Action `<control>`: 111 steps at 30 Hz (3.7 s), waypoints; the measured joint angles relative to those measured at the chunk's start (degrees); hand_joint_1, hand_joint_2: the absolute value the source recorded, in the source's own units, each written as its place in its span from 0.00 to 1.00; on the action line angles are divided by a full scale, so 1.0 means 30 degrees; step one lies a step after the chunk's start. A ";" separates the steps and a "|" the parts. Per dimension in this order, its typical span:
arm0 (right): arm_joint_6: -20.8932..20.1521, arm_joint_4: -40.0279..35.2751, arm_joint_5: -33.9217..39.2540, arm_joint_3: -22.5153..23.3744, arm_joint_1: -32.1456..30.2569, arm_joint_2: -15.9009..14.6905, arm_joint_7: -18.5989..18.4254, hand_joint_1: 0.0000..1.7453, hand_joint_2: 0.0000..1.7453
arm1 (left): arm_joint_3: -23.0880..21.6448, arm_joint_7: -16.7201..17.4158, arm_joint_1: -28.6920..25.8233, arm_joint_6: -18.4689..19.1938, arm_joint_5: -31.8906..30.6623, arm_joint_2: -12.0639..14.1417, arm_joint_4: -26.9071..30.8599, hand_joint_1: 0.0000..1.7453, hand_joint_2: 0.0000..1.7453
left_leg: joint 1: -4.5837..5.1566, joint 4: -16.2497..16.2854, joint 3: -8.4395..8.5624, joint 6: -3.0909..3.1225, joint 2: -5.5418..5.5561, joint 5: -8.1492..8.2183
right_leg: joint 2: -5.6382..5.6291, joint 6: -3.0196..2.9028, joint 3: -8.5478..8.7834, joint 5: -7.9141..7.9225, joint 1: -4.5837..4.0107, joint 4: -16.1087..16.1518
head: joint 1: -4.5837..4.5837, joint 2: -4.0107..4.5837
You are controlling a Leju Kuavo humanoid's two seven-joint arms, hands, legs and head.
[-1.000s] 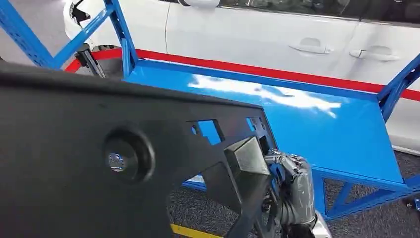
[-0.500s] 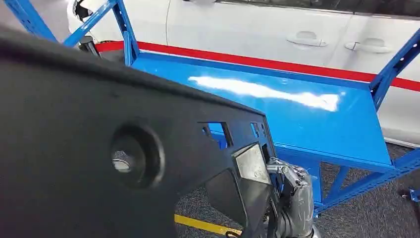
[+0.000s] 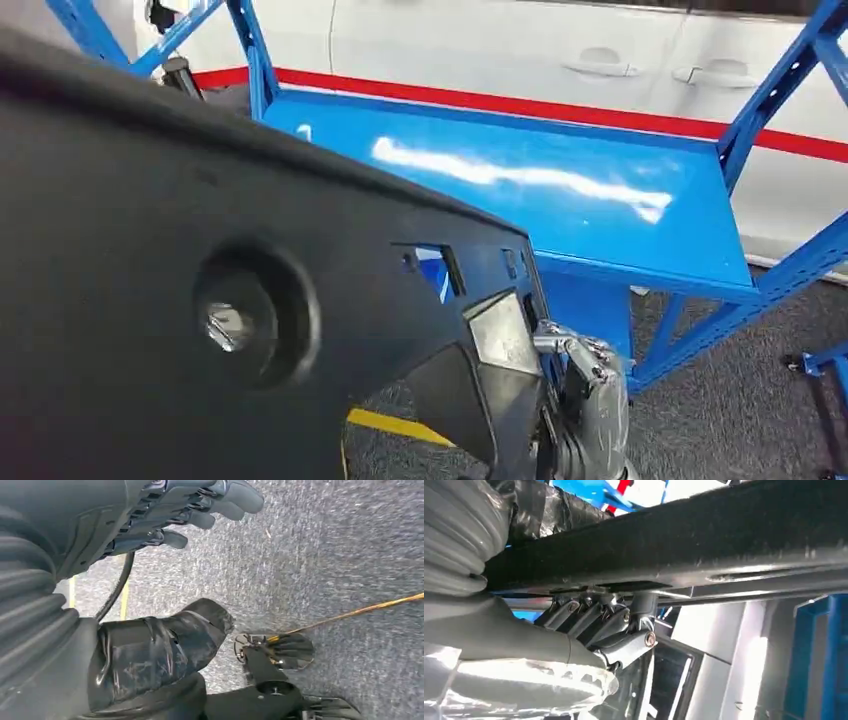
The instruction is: Take the parts from the cabinet and place them on the table.
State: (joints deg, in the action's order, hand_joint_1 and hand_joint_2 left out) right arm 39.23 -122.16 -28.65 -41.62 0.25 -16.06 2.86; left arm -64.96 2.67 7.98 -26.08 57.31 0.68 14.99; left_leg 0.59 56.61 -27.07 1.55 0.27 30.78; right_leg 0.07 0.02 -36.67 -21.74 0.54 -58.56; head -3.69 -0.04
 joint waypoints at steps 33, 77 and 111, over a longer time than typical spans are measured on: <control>-0.0007 0.2871 0.7745 -0.1384 0.0327 0.2914 0.6477 1.00 1.00 | -0.0554 -0.1369 0.1528 -0.0220 -0.1035 0.0132 0.0714 0.00 1.00 | -0.0103 -0.0421 0.0002 0.0266 -0.0459 -0.0602 | -0.0148 0.0284 -0.0564 -0.0494 0.0239 -0.0381 | -0.4787 0.0058; -0.0066 0.4452 0.8823 -0.2142 0.1409 0.3300 0.6848 1.00 1.00 | -0.0575 -0.0466 0.0767 -0.0342 -0.1224 -0.0962 0.0714 0.00 1.00 | -0.0335 0.0647 -0.2692 -0.0255 0.2247 -0.1951 | -0.1095 -0.0157 0.1642 -0.1960 -0.0061 -0.0278 | -0.4131 0.0058; -0.1493 0.5493 1.0338 -0.2674 0.2251 0.3716 0.6965 1.00 1.00 | -0.0575 -0.0554 0.0237 0.0197 -0.0533 -0.0496 0.0707 0.00 1.00 | -0.0397 0.3029 -0.4219 -0.0806 0.0639 -0.0813 | -0.0402 -0.0268 0.1575 -0.1967 0.0281 -0.0317 | -0.3679 0.0058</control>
State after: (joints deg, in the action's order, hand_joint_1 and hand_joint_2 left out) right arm 34.75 -105.68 2.36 -49.64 7.00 -4.92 23.76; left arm -66.69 1.00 8.69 -25.49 55.71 -0.81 17.11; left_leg -0.60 65.70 -39.73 -0.87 2.19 28.34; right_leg -1.14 -0.78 -31.94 -27.64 1.39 -59.51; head -14.73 0.13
